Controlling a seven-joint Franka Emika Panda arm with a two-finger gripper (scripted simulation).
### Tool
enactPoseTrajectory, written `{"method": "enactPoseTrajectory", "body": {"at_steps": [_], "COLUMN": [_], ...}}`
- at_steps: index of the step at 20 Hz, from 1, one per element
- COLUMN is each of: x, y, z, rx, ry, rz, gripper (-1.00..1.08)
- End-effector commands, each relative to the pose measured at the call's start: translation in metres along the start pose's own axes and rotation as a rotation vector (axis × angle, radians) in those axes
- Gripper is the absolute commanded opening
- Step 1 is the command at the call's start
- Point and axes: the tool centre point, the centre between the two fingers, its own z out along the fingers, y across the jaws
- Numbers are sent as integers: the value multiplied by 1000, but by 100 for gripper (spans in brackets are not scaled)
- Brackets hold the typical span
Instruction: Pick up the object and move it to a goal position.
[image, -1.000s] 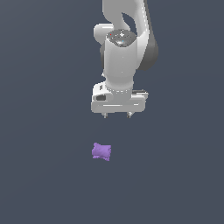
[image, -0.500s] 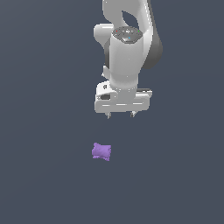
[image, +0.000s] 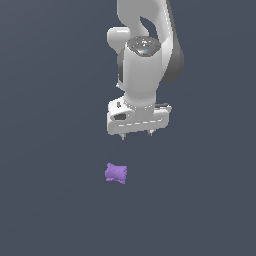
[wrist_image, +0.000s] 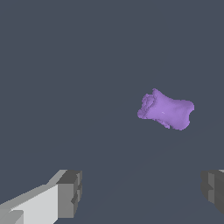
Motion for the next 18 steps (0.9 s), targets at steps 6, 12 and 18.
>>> {"method": "enactPoseTrajectory", "body": {"at_steps": [6, 12, 18], "x": [10, 19, 27], "y": [10, 20, 30], "z": [13, 26, 39], "rx": [-3, -3, 0], "ry": [-10, -20, -29], "rz": [-153, -304, -454], "gripper": [100, 100, 100]}}
